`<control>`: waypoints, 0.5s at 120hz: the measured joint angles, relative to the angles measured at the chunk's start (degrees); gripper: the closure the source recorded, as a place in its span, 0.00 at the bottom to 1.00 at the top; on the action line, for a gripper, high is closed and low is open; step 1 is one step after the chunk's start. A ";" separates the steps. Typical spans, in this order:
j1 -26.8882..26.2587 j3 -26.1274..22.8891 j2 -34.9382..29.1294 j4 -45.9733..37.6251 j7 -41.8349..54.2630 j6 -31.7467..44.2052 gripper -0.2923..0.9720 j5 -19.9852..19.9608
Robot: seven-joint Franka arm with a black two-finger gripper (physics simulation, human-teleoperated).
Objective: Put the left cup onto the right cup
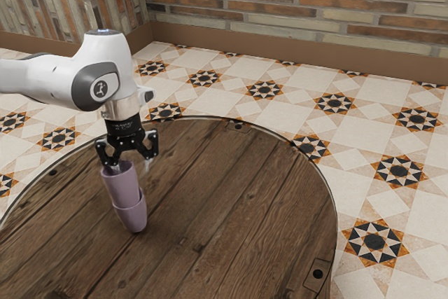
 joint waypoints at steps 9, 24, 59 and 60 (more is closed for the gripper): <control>0.07 0.02 -0.11 0.02 0.01 -0.07 0.37 0.01; 0.20 0.02 -0.32 0.02 0.02 -0.19 0.31 0.09; 0.08 -0.02 -1.26 0.52 0.45 -0.39 0.25 1.60; 0.07 -0.03 -1.31 0.56 0.50 -0.40 0.25 1.74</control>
